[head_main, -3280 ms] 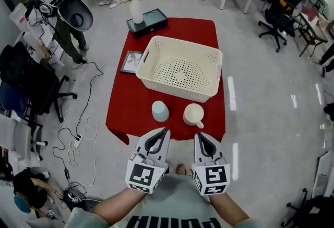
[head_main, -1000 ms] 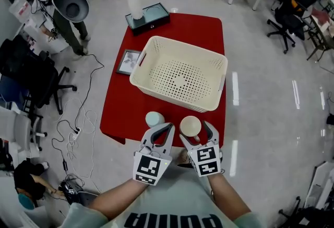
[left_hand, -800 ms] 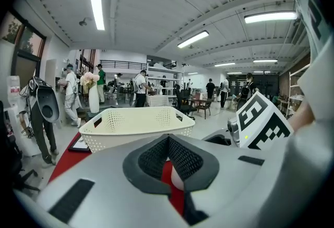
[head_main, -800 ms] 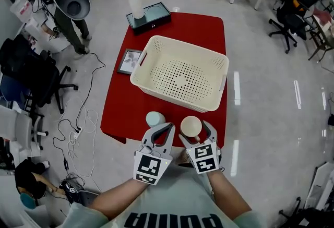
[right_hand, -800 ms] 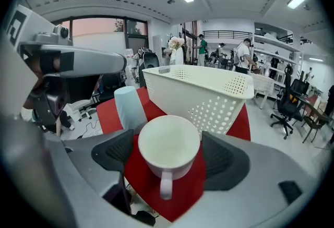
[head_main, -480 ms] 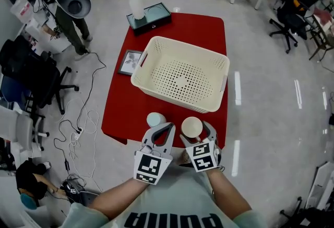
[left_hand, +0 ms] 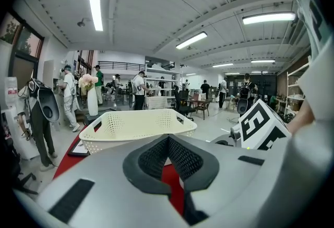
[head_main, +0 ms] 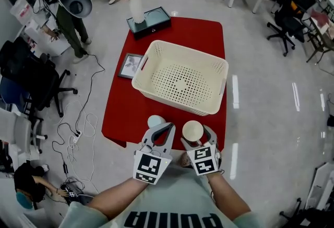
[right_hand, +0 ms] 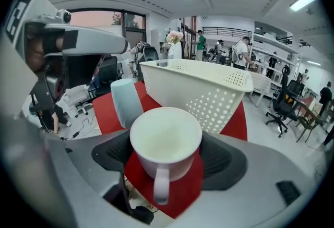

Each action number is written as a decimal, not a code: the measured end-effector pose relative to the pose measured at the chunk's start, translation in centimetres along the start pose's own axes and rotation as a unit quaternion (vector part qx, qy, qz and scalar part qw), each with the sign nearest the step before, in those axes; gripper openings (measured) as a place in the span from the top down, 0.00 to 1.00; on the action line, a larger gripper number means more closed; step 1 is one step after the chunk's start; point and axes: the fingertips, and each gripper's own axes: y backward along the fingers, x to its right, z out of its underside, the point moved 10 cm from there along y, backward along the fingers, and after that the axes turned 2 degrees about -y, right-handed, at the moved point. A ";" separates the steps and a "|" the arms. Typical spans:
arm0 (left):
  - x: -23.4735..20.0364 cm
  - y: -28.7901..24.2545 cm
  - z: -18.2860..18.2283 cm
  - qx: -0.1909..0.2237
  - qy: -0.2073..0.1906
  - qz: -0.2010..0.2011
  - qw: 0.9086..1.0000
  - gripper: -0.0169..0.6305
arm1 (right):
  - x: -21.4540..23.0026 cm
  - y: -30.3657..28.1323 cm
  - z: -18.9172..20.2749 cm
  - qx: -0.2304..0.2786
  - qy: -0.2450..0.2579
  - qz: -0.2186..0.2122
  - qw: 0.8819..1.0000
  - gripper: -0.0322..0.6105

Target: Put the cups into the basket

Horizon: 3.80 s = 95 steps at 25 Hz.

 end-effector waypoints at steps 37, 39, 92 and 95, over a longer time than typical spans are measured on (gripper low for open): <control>-10.4 -5.0 -8.2 0.037 0.047 -0.083 0.995 0.96 | 6.9 -0.9 -20.5 0.124 0.012 -0.001 0.992 0.36; -11.1 -5.6 -8.2 0.029 0.049 -0.087 0.995 0.96 | 7.6 -2.3 -20.8 0.118 0.005 0.002 0.993 0.36; -13.7 -7.9 -6.4 0.000 0.086 -0.096 0.992 0.96 | 12.3 -10.3 -19.9 0.074 -0.060 0.063 0.993 0.36; -13.7 -7.1 -6.7 0.013 0.087 -0.099 0.991 0.96 | 10.2 -7.6 -20.8 0.110 -0.040 0.044 0.992 0.36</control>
